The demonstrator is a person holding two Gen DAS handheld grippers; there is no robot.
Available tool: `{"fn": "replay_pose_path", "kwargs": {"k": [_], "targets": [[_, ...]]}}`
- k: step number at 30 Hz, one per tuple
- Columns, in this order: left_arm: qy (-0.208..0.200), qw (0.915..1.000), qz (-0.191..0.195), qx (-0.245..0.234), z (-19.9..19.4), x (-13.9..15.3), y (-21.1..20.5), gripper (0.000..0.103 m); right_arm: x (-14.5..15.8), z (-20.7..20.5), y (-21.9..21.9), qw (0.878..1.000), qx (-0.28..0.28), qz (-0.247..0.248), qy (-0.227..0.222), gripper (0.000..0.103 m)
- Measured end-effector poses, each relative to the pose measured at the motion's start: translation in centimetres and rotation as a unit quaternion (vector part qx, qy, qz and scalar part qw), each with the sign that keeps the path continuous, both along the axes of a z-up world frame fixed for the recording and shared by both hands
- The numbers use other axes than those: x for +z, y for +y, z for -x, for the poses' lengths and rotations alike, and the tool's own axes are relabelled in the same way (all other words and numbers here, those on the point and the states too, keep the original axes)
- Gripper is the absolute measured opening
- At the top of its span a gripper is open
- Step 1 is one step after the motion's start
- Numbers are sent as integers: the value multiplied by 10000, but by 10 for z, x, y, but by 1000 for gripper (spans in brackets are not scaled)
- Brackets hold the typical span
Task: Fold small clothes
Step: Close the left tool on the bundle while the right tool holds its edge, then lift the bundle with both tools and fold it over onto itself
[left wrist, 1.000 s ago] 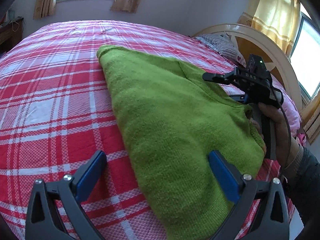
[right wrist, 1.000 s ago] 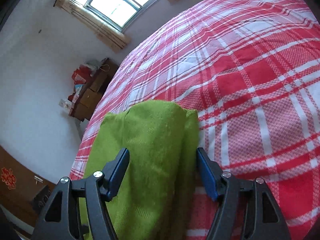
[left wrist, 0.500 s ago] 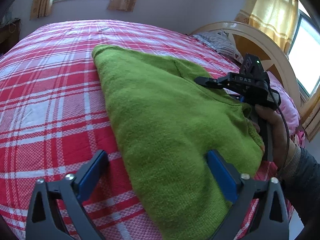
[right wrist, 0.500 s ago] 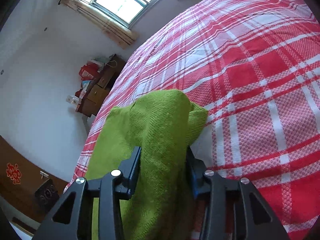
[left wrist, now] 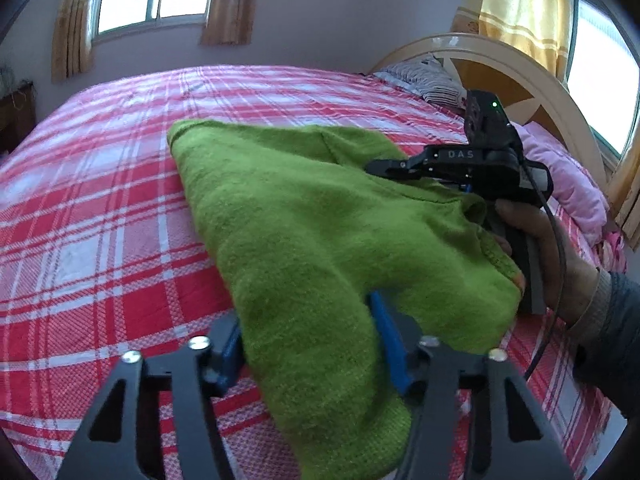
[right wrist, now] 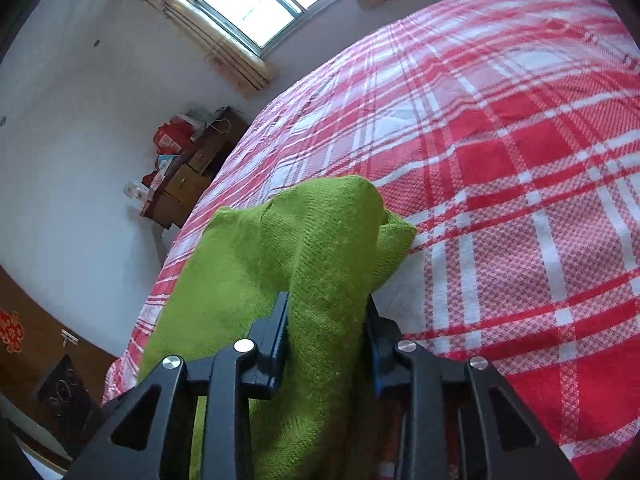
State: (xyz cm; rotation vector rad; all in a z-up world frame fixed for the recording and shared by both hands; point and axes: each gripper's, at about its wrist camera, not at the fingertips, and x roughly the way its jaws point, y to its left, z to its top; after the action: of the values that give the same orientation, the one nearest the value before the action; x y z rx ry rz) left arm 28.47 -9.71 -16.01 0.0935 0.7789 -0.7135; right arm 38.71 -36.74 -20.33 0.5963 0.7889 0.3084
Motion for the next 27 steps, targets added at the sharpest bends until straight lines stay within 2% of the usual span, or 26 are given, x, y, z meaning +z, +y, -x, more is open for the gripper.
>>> {"fn": "replay_pose_path", "kwargs": {"k": [3,8,16,27], "targets": [[-76,9999,-80,121,5,3,0,47,6,5,3,9997,-54,190,-129,29],[-102,9997,-123,178,11,7,6,42,15,17,13,9988,-105,437,-195,28],[-443,9978,-476,95,34,18,14,40,27,45,31,9989,-67,297,-365,28],[-479,9978,-389,257,63,32,55,39,37,71,76,9986,236,177,-446,28]]}}
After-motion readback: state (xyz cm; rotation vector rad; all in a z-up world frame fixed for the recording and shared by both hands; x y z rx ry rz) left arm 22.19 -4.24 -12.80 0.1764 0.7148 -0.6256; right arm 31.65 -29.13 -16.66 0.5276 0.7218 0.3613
